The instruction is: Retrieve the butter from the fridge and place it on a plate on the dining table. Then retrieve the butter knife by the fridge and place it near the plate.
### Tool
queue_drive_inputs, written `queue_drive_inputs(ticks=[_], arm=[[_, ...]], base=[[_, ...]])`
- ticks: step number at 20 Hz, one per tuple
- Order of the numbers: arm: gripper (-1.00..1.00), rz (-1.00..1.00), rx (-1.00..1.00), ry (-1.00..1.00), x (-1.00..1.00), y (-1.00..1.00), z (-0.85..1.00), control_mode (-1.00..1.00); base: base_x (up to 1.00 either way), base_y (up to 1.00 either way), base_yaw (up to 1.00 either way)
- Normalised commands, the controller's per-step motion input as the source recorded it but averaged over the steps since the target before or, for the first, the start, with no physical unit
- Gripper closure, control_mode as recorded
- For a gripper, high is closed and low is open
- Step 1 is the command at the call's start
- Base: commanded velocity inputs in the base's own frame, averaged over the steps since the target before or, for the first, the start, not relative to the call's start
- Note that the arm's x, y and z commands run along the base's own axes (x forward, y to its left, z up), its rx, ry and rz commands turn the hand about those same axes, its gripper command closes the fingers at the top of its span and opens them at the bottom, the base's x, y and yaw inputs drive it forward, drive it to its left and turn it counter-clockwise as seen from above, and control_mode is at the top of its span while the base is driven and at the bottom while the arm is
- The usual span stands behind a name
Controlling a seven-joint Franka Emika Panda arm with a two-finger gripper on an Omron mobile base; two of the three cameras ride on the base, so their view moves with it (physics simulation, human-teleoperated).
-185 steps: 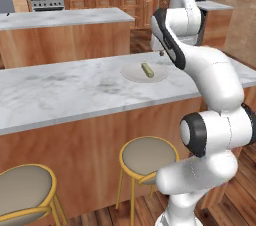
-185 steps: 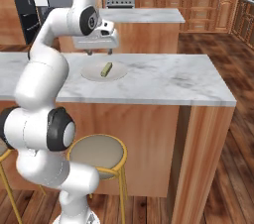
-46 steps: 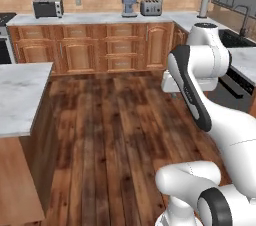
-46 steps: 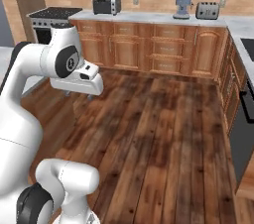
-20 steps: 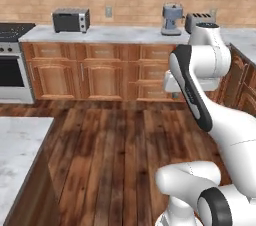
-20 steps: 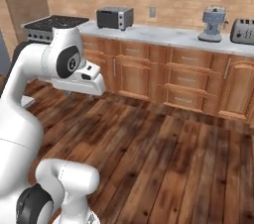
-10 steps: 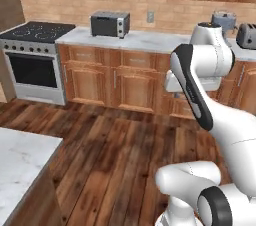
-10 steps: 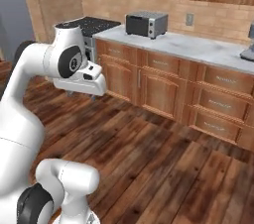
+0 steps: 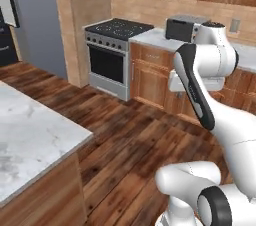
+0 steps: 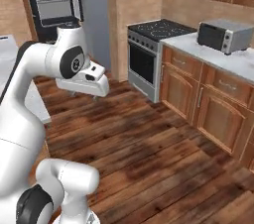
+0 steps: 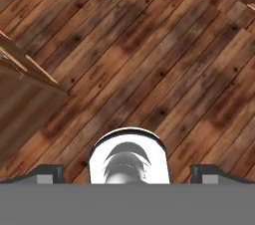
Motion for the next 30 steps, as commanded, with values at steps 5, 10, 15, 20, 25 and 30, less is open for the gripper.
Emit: queue_drive_inputs(ticks=[5, 10, 15, 20, 25, 30], arm=[[-1.00, 0.00, 0.00, 0.00, 0.00, 0.00, 0.00, 1.00], [-1.00, 0.00, 0.00, 0.00, 0.00, 0.00, 0.00, 1.00], [-1.00, 0.00, 0.00, 0.00, 0.00, 0.00, 0.00, 1.00], [-1.00, 0.00, 0.00, 0.00, 0.00, 0.00, 0.00, 1.00], [-1.00, 0.00, 0.00, 0.00, 0.00, 0.00, 0.00, 1.00], [-1.00, 0.00, 0.00, 0.00, 0.00, 0.00, 0.00, 1.00]], base=[[0.48, -0.51, 0.74], [0.41, -0.95, 0.49], [0.32, -1.00, 0.38], [0.80, -0.86, 0.48], [1.00, -0.43, 0.46], [1.00, -0.01, 0.17]])
